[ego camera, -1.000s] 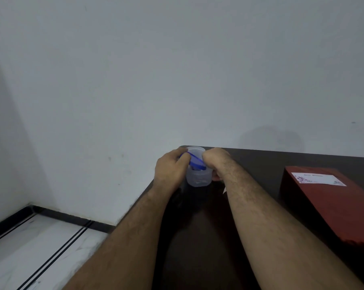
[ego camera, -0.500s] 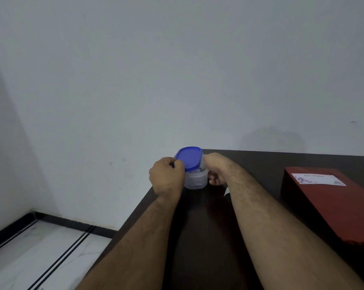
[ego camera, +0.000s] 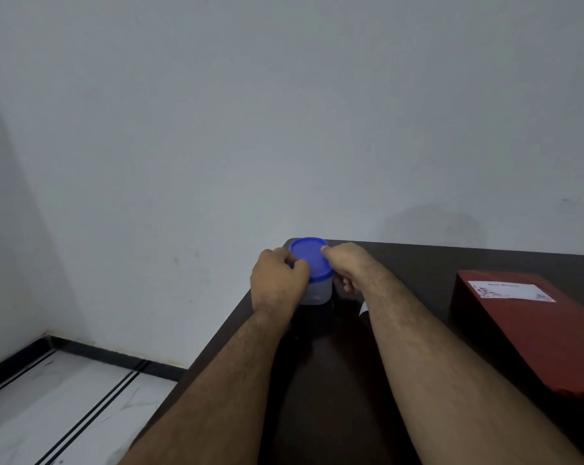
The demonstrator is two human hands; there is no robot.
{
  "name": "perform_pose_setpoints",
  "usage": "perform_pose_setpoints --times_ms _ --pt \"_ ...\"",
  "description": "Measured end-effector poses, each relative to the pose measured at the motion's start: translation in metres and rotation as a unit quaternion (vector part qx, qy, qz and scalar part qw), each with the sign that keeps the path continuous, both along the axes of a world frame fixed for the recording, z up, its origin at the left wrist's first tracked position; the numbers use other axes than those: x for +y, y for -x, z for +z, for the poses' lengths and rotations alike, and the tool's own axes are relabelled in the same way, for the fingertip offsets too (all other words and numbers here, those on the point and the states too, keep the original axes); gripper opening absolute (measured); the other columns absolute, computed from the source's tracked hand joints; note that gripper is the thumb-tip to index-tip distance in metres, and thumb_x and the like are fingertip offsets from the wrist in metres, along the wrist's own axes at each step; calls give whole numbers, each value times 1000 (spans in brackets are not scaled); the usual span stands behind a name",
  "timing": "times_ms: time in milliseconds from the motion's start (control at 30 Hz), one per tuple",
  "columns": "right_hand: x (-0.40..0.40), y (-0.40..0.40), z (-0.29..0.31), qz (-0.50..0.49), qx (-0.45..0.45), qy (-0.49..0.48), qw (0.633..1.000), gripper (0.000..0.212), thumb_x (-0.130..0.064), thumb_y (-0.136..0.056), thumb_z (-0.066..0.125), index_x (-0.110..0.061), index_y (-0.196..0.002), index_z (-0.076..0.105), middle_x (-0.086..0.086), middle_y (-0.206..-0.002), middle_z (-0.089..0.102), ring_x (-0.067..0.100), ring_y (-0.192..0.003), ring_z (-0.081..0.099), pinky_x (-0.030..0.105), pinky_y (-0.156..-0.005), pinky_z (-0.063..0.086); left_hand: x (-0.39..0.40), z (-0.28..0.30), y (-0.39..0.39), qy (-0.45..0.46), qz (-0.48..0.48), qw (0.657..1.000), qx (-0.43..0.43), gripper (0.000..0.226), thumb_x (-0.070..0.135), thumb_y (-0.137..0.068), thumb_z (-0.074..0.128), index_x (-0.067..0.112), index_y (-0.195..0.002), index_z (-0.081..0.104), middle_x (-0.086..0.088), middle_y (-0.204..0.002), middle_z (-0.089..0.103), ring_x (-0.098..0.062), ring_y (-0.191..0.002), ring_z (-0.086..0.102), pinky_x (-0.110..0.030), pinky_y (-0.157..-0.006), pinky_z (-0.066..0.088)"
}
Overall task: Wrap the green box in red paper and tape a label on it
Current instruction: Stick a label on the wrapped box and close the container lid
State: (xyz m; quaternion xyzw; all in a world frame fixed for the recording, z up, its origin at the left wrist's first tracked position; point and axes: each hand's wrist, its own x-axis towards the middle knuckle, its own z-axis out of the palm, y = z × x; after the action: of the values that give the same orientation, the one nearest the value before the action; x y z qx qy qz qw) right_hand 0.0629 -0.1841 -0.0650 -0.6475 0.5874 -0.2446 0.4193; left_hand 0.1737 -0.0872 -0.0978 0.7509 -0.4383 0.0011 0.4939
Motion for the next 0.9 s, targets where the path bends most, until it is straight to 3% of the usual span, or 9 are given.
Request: perform_pose_setpoints --times_ms 67,133,200,300,433,533,633,733,900 --pt "2 -1 4 4 40 49 998 28 -32 -99 54 -9 -99 69 9 -87 72 25 -74 69 33 -63 55 -3 9 -1 -21 -22 999 -14 10 21 -85 58 14 -78 59 -1 -82 64 -20 -73 59 -28 -57 39" --pt "4 -2 9 15 60 104 993 27 -22 -92 53 -9 -111 68 11 -107 72 29 -96 70 35 -75 56 -15 23 -2 -87 -44 994 -48 9 16 -90 53 9 -93 59 -3 -90 64 -24 -82 56 -31 -67 41" --pt "4 -2 10 25 61 114 991 37 -17 -89 50 -9 -120 68 12 -116 72 30 -103 69 35 -79 55 -34 35 -8 -155 -84 980 -89 28 21 -101 46 5 -120 60 -12 -117 68 -27 -98 56 -34 -84 44" --pt "4 -3 5 32 46 126 990 36 -18 -94 49 -8 -123 69 14 -119 72 33 -104 70 40 -83 61 -56 41 -17 -245 -152 947 -143 48 29 -113 32 6 -151 49 -18 -157 51 -33 -139 50 -36 -113 35" --pt "4 -5 -1 17 -2 111 994 32 -20 -97 49 -11 -122 66 15 -117 70 36 -97 71 48 -78 66 -73 50 -32 -288 -165 916 -227 45 28 -113 31 6 -131 65 -16 -144 62 -32 -129 57 -36 -107 40" --pt "-1 -10 -4 20 23 130 991 46 -27 -100 50 -12 -143 56 16 -143 59 37 -124 63 45 -102 56 -78 49 -40 -283 -187 909 -241 44 31 -112 34 9 -136 63 -12 -147 60 -29 -133 55 -36 -112 39" --pt "-2 -9 -7 54 -3 126 991 64 -26 -106 45 -12 -165 24 9 -170 27 32 -151 37 38 -120 33 -77 43 -41 -282 -221 905 -229 54 31 -114 35 11 -165 32 -5 -172 29 -23 -158 27 -28 -125 17" --pt "-3 -4 -7 74 -10 113 991 58 -24 -106 44 -14 -162 31 10 -163 40 29 -145 45 36 -115 38 -79 43 -42 -288 -227 900 -236 56 35 -114 35 18 -167 28 -1 -173 27 -19 -159 26 -29 -126 15" --pt "-13 -7 -8 28 -47 114 992 40 -21 -98 47 -9 -134 57 12 -133 62 30 -116 63 40 -94 54 -86 48 -40 -282 -204 905 -245 46 33 -109 40 21 -150 57 -5 -154 57 -25 -139 52 -37 -114 37"
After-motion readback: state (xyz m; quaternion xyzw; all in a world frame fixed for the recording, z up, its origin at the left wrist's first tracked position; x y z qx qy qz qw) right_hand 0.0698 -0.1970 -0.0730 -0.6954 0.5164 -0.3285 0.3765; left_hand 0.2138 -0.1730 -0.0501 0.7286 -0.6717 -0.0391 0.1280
